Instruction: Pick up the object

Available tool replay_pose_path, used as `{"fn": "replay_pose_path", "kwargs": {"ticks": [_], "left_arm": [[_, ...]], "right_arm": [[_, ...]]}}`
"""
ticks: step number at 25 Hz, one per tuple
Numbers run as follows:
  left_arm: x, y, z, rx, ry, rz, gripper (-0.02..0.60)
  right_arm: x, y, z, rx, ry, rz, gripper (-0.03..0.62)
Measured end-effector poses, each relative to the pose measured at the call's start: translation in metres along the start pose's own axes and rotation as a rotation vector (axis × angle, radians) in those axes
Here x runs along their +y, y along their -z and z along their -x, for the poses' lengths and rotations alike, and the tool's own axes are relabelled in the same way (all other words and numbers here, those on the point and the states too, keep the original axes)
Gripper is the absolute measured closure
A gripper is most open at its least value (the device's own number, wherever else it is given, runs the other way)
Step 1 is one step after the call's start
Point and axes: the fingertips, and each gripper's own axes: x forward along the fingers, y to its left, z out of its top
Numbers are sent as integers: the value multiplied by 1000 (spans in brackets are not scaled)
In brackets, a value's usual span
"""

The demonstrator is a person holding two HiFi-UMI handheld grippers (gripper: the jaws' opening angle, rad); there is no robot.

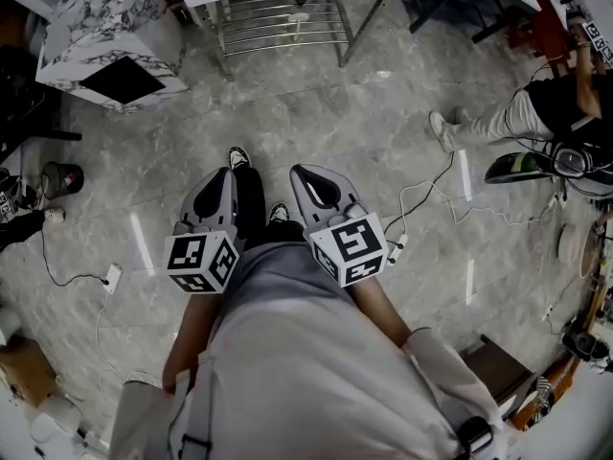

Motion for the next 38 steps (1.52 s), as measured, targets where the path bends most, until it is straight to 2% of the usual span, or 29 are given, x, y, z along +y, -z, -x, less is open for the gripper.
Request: {"fn": "replay_pose_path", "kwargs": {"ticks": [10,17,20,24,30,38], "left_arm": [[20,-47,-42,-28,-7,-13,575],[55,-76,-71,-28,-14,-20,575],[74,-94,-84,-25,-13,-23,575],[100,-115,-103,-9,2,-9,575],[133,-147,-135,-7,32,-20,575],[162,-181,-172,-21,87,-37,575]], "right_arm": [[-39,-33,-43,35,41,26,585],[-38,-62,-90,14,-9,74,585],[-39,-75,-116,25,-4,90,585],[-43,-102,-147,20,20,123,585],[-53,-130,-191,21,46,112,585],[-49,-154,-241,38,29,120,585]]}}
